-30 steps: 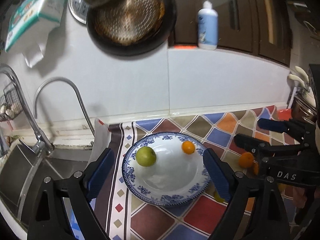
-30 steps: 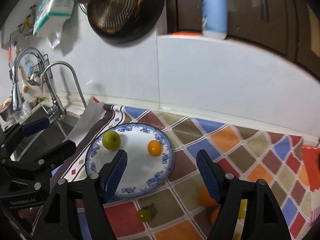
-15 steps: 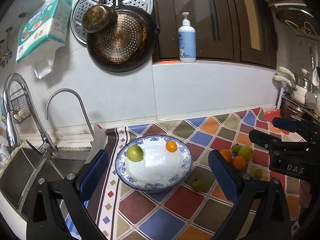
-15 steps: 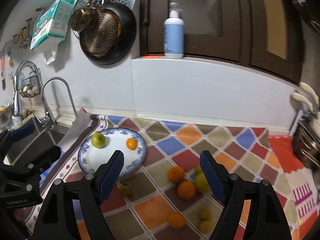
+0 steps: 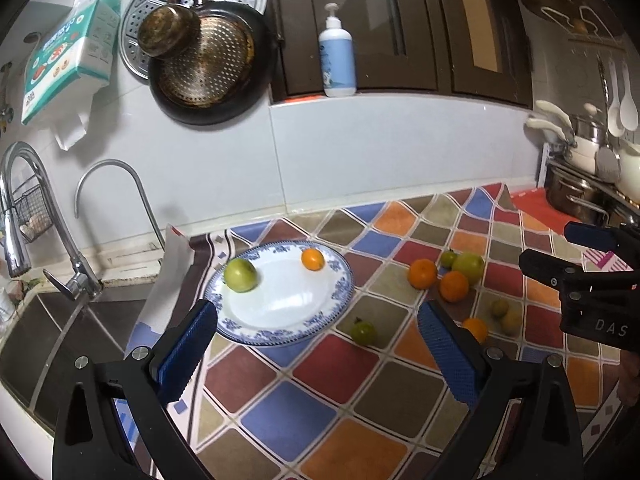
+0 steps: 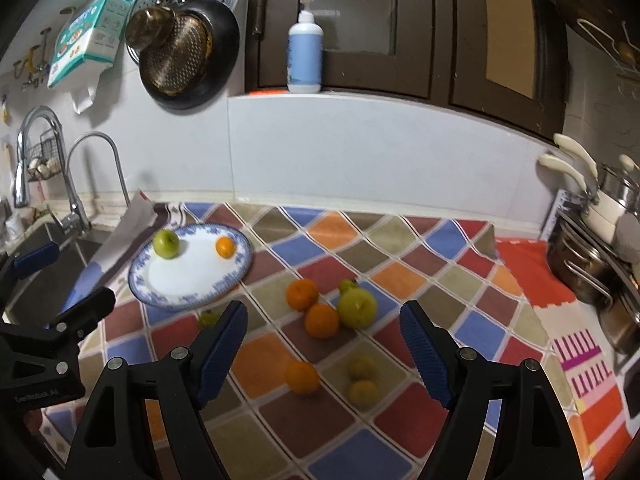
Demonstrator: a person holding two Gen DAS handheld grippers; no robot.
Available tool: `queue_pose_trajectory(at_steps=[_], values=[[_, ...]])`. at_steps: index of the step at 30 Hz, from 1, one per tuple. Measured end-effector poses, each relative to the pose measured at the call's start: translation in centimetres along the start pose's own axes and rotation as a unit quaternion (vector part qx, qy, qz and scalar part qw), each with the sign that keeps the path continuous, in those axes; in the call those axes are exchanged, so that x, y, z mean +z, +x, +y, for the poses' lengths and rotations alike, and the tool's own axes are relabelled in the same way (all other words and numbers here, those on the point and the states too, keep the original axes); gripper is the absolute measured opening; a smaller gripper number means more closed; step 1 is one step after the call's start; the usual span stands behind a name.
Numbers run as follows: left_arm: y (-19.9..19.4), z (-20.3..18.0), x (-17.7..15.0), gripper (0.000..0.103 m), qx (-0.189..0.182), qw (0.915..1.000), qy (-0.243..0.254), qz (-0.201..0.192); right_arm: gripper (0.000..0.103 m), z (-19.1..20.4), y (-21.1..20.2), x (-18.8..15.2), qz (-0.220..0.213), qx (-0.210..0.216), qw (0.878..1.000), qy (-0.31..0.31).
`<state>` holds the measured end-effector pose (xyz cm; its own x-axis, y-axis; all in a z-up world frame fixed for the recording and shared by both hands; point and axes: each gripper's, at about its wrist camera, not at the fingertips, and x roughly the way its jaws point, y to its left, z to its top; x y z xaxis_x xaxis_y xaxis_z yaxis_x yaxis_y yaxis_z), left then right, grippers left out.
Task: Organize fruits
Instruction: 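Move both tools back toward the loose fruits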
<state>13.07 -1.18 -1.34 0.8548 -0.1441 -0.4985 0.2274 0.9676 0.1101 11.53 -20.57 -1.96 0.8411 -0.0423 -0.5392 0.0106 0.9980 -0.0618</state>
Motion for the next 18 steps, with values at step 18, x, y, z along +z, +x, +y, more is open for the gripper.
queue_pose_trajectory(at_steps=[18], values=[[5.6, -2.0, -3.0, 0.098, -0.022, 0.9973, 0.038, 0.059, 0.078, -1.3, 4.6, -4.3, 0.089, -0.005, 0.996, 0.014]])
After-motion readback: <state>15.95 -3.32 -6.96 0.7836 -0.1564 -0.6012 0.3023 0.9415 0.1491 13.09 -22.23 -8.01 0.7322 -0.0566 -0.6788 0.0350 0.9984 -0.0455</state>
